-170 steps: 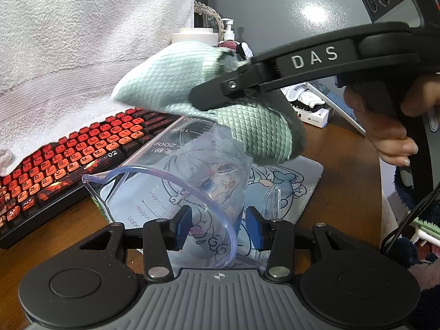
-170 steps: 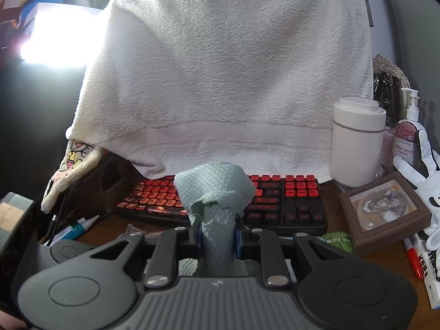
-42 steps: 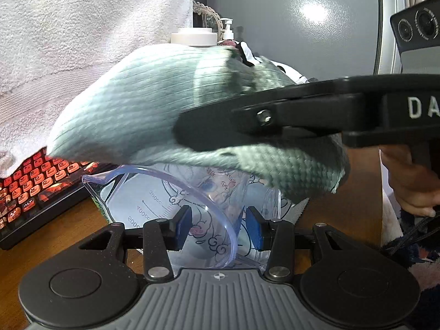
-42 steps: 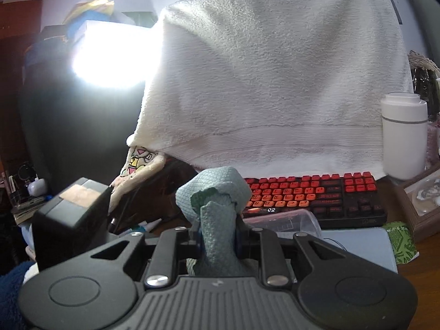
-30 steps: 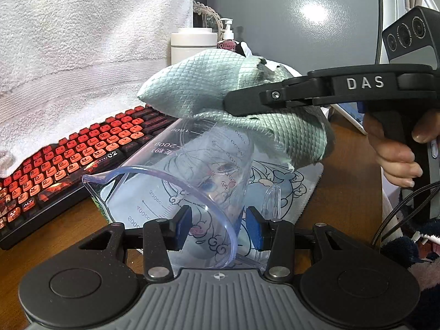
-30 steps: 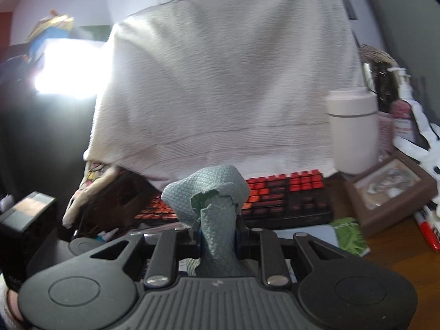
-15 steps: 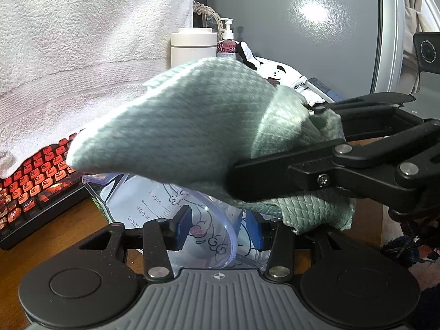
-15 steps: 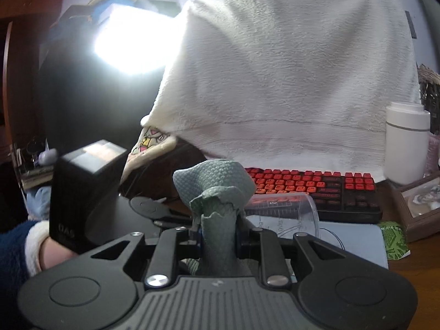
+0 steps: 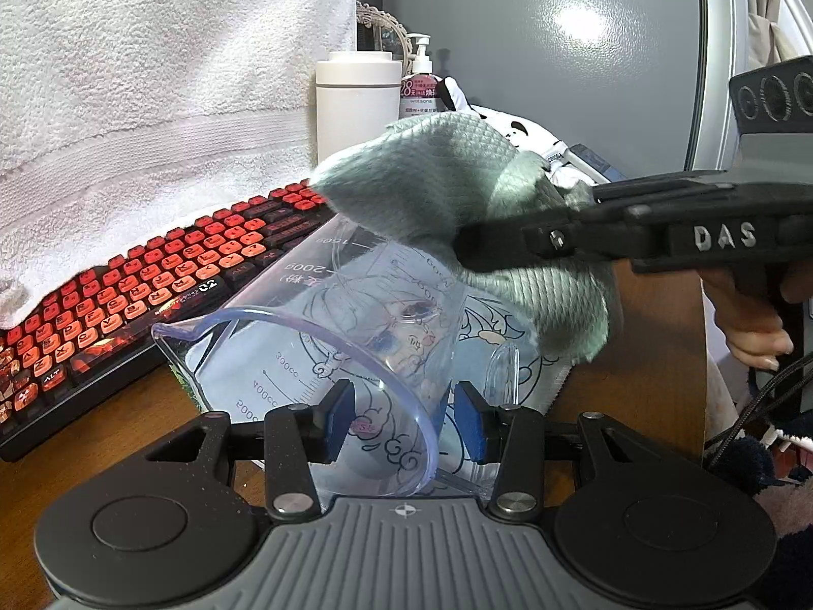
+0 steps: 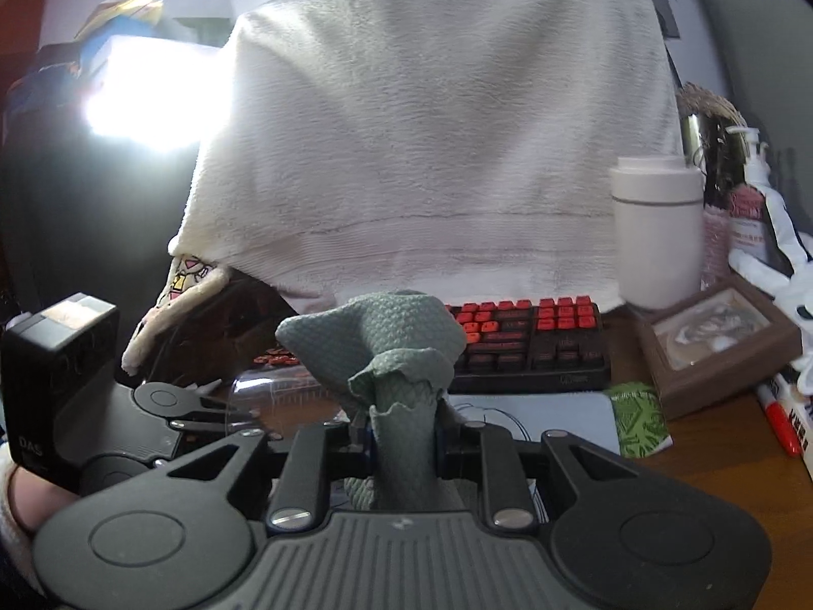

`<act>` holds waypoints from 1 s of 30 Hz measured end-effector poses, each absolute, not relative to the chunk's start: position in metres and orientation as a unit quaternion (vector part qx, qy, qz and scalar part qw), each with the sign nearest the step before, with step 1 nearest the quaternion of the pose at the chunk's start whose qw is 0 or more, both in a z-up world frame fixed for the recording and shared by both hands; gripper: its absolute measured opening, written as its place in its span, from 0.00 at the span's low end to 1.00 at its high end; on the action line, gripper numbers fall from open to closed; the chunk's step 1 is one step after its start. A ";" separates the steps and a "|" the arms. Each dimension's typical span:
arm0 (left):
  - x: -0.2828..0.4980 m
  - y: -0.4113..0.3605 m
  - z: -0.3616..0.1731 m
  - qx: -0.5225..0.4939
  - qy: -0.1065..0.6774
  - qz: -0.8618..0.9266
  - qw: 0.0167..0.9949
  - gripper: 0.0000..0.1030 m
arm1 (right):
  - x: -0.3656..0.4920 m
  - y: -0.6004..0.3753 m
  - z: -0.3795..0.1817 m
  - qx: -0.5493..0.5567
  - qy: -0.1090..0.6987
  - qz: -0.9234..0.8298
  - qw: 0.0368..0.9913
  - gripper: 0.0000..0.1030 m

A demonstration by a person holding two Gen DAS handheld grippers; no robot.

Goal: Clean container
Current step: 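Rub the cloth back and forth across the jug's wall with the right tool, then keep wiping the jug's wall with the cloth in the right tool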

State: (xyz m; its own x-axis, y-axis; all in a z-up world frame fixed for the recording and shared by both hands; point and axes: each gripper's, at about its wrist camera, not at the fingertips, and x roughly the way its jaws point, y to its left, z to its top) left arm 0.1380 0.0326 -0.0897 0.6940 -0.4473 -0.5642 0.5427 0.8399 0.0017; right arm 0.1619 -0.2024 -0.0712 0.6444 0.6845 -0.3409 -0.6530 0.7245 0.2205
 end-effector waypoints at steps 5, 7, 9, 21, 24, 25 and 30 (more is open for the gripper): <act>0.138 0.033 -0.090 0.085 0.283 -0.270 0.916 0.42 | 0.146 -0.188 -0.072 0.010 0.200 0.404 0.893 0.19; 0.138 0.033 -0.090 0.086 0.283 -0.270 0.916 0.42 | 0.140 -0.180 -0.072 0.001 0.198 0.423 0.884 0.19; 0.138 0.033 -0.090 0.086 0.283 -0.270 0.916 0.42 | 0.134 -0.174 -0.071 -0.011 0.195 0.440 0.877 0.19; 0.139 0.034 -0.089 0.084 0.283 -0.270 0.916 0.42 | 0.152 -0.191 -0.073 0.002 0.214 0.421 0.882 0.19; 0.140 0.034 -0.090 0.084 0.283 -0.270 0.916 0.42 | 0.162 -0.203 -0.076 0.026 0.226 0.400 0.888 0.19; 0.140 0.034 -0.090 0.084 0.283 -0.270 0.916 0.42 | 0.164 -0.206 -0.076 0.030 0.228 0.394 0.890 0.19; 0.140 0.033 -0.090 0.084 0.283 -0.270 0.916 0.42 | 0.167 -0.210 -0.069 0.041 0.223 0.384 0.895 0.19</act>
State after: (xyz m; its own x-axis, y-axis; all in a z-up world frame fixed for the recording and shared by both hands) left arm 0.1400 0.0331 -0.0896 0.6941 -0.4474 -0.5640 0.5427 0.8399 0.0017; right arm 0.1672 -0.2103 -0.0690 0.6061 0.7052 -0.3677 -0.6689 0.7022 0.2441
